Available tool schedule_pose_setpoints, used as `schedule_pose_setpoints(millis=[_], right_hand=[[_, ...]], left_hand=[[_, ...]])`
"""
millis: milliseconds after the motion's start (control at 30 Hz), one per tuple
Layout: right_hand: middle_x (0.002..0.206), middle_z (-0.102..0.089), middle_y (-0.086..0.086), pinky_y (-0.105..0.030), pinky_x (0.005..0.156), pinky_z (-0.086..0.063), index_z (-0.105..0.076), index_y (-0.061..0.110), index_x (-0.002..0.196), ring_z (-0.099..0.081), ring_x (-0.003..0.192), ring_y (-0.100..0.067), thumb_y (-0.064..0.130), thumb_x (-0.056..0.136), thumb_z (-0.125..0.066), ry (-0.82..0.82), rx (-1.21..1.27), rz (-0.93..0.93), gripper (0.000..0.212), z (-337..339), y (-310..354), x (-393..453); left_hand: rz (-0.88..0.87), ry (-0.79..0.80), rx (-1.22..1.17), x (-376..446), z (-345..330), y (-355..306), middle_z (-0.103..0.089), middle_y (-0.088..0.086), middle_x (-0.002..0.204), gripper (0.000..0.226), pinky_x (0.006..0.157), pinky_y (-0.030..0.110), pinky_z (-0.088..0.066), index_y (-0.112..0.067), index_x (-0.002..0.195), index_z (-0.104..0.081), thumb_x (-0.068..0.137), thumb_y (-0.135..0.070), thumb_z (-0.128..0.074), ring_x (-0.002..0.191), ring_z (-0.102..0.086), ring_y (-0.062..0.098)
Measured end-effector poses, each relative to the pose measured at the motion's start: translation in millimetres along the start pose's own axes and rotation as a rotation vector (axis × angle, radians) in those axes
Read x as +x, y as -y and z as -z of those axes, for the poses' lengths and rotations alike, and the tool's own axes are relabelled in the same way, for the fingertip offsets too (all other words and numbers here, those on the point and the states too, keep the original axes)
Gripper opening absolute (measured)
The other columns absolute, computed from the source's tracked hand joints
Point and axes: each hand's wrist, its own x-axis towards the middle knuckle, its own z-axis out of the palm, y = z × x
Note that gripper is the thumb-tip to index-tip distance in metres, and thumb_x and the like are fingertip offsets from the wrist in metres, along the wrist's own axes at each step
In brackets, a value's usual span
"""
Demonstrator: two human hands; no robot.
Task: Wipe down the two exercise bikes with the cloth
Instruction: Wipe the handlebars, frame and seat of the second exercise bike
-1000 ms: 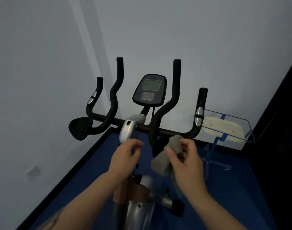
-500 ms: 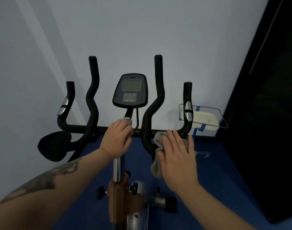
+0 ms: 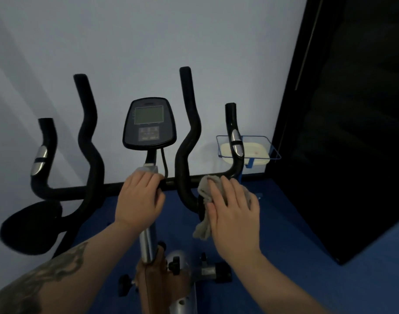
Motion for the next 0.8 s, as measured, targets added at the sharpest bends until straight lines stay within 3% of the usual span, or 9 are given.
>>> schedule_pose_setpoints(millis=[67, 167, 233, 367, 433, 533, 633, 700, 800], right_hand=[[0.106, -0.065, -0.006, -0.038, 0.069, -0.046, -0.063, 0.022, 0.119, -0.062, 0.094, -0.027, 0.036, 0.097, -0.035, 0.025, -0.041, 0.018, 0.038, 3.2, -3.6, 17.9], [0.091, -0.060, -0.005, -0.030, 0.049, -0.029, -0.048, 0.017, 0.116, -0.051, 0.069, -0.022, 0.032, 0.098, -0.039, 0.248, -0.111, 0.049, 0.025, 3.1, -12.5, 59.4], [0.090, -0.059, -0.004, -0.031, 0.049, -0.032, -0.047, 0.016, 0.115, -0.054, 0.071, -0.022, 0.031, 0.099, -0.046, 0.239, -0.068, -0.013, 0.022, 2.3, -13.8, 56.3], [0.097, -0.061, -0.006, -0.035, 0.059, -0.047, -0.063, 0.017, 0.110, -0.057, 0.085, -0.025, 0.031, 0.091, -0.053, 0.070, -0.001, -0.094, 0.026, 6.6, -4.6, 12.4], [0.087, -0.059, -0.004, -0.030, 0.051, -0.038, -0.058, 0.018, 0.105, -0.057, 0.079, -0.022, 0.038, 0.095, -0.043, 0.092, 0.033, -0.025, 0.027, 3.1, -15.0, 29.4], [0.074, -0.049, 0.004, -0.029, 0.049, -0.027, -0.044, 0.023, 0.092, -0.057, 0.075, -0.019, 0.051, 0.099, -0.026, 0.260, 0.028, -0.033, 0.034, 1.1, -24.7, 61.2], [0.081, -0.055, 0.000, -0.033, 0.054, -0.040, -0.056, 0.018, 0.098, -0.056, 0.080, -0.021, 0.046, 0.099, -0.039, 0.107, 0.023, -0.132, 0.033, 1.3, -13.4, 37.8], [0.090, -0.060, -0.007, -0.037, 0.058, -0.047, -0.063, 0.014, 0.106, -0.056, 0.080, -0.026, 0.036, 0.095, -0.052, 0.029, -0.026, -0.084, 0.027, 4.5, -6.6, 16.5], [0.078, -0.053, -0.003, -0.030, 0.047, -0.032, -0.056, 0.015, 0.107, -0.055, 0.070, -0.026, 0.035, 0.099, -0.045, 0.207, -0.029, 0.039, 0.024, 5.1, -18.9, 51.7]], left_hand=[[-0.008, -0.018, 0.005, 0.2, -2.1, 2.4, -0.060, 0.003, 0.091, 0.030, 0.085, 0.033, -0.036, -0.012, 0.102, -0.063, 0.080, -0.025, -0.046, 0.093, -0.052, 0.025], [-0.008, -0.008, 0.016, -1.1, -3.8, 2.8, -0.059, 0.003, 0.091, 0.029, 0.085, 0.035, -0.037, -0.013, 0.101, -0.062, 0.080, -0.025, -0.045, 0.093, -0.052, 0.026], [-0.008, -0.010, 0.011, -0.1, -2.6, 1.3, -0.059, 0.003, 0.090, 0.027, 0.086, 0.036, -0.037, -0.013, 0.099, -0.062, 0.080, -0.024, -0.047, 0.094, -0.052, 0.026], [-0.002, -0.045, 0.008, -0.8, -6.1, 3.4, -0.059, 0.003, 0.088, 0.026, 0.085, 0.034, -0.036, -0.013, 0.097, -0.062, 0.080, -0.024, -0.045, 0.092, -0.051, 0.025], [-0.002, -0.057, 0.017, -0.8, -8.5, 3.6, -0.059, 0.003, 0.088, 0.028, 0.084, 0.034, -0.037, -0.013, 0.097, -0.063, 0.080, -0.024, -0.044, 0.092, -0.051, 0.025], [0.005, -0.046, 0.024, -0.2, -4.6, 1.0, -0.061, 0.005, 0.089, 0.028, 0.084, 0.036, -0.038, -0.011, 0.098, -0.064, 0.080, -0.022, -0.045, 0.093, -0.052, 0.027], [0.009, -0.026, 0.032, 0.5, -1.2, -2.1, -0.062, 0.006, 0.089, 0.027, 0.084, 0.038, -0.040, -0.010, 0.098, -0.064, 0.080, -0.020, -0.047, 0.093, -0.054, 0.029], [0.022, -0.035, 0.042, -0.5, -2.5, -2.0, -0.062, 0.006, 0.089, 0.026, 0.083, 0.038, -0.040, -0.010, 0.098, -0.064, 0.081, -0.020, -0.046, 0.092, -0.054, 0.030], [0.024, -0.048, 0.058, -0.2, -3.0, -2.8, -0.062, 0.007, 0.089, 0.027, 0.083, 0.038, -0.039, -0.010, 0.098, -0.063, 0.082, -0.020, -0.045, 0.093, -0.054, 0.030]])
